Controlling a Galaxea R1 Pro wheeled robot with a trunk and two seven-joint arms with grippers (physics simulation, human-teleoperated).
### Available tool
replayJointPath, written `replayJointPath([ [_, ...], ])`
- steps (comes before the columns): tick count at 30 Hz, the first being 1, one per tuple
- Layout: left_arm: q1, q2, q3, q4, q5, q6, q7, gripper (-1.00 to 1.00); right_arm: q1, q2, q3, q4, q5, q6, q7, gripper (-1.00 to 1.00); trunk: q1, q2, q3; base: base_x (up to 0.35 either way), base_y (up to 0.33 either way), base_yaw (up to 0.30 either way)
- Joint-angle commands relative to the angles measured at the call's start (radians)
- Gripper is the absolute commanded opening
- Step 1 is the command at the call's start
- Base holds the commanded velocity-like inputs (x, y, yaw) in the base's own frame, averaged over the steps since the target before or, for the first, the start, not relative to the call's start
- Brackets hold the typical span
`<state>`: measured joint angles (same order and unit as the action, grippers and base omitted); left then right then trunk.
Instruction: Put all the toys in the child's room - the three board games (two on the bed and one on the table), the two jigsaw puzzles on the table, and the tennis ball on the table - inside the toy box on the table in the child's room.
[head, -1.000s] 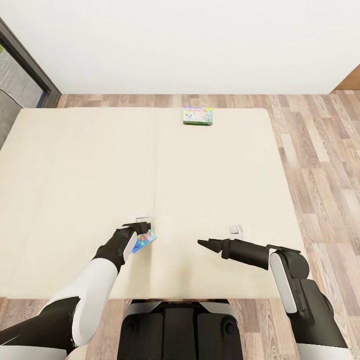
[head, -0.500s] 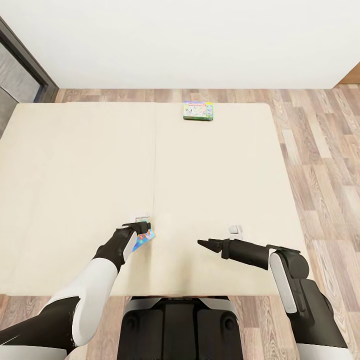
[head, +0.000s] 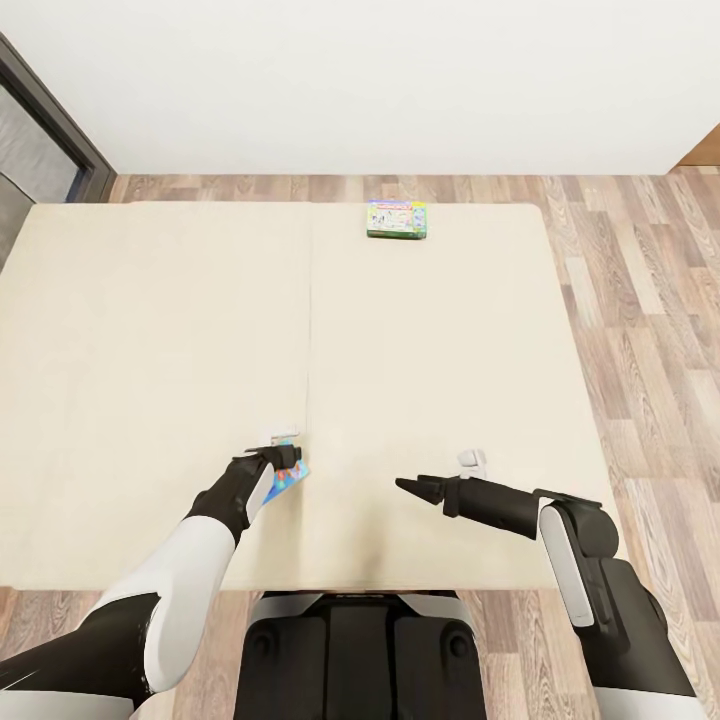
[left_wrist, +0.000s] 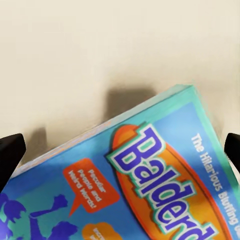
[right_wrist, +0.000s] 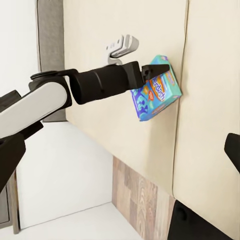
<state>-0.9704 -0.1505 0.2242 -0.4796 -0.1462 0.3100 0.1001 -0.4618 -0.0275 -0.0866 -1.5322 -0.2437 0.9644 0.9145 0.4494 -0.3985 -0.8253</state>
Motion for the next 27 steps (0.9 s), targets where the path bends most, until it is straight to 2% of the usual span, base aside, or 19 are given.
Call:
replayJointPath([
  [1, 0.0, -0.001, 0.007, -0.002, -0.01, 0.008, -0.001, 1.0, 0.0, 0.0, -0.001, 0.0, 0.001, 0.003, 0.004, 1.0, 0.001, -0.002, -0.001, 0.0, 0.0, 0.0],
  [8, 0.0, 0.003, 0.008, -0.001, -0.009, 0.087, -0.002, 1.0, 0.0, 0.0, -0.001, 0.0, 0.001, 0.002, 0.006, 1.0, 0.001, -0.002, -0.001, 0.0, 0.0, 0.0],
  [22, -0.001, 0.01, 0.009, -0.002, -0.005, 0.139, 0.0, 1.0, 0.0, 0.0, -0.004, 0.012, 0.001, 0.0, 0.003, 1.0, 0.001, -0.002, -0.001, 0.0, 0.0, 0.0],
  [27, -0.001, 0.013, 0.009, -0.002, -0.005, 0.149, 0.0, 1.0, 0.0, 0.0, -0.027, 0.04, 0.002, -0.002, 0.001, 1.0, 0.001, -0.002, -0.001, 0.0, 0.0, 0.0],
])
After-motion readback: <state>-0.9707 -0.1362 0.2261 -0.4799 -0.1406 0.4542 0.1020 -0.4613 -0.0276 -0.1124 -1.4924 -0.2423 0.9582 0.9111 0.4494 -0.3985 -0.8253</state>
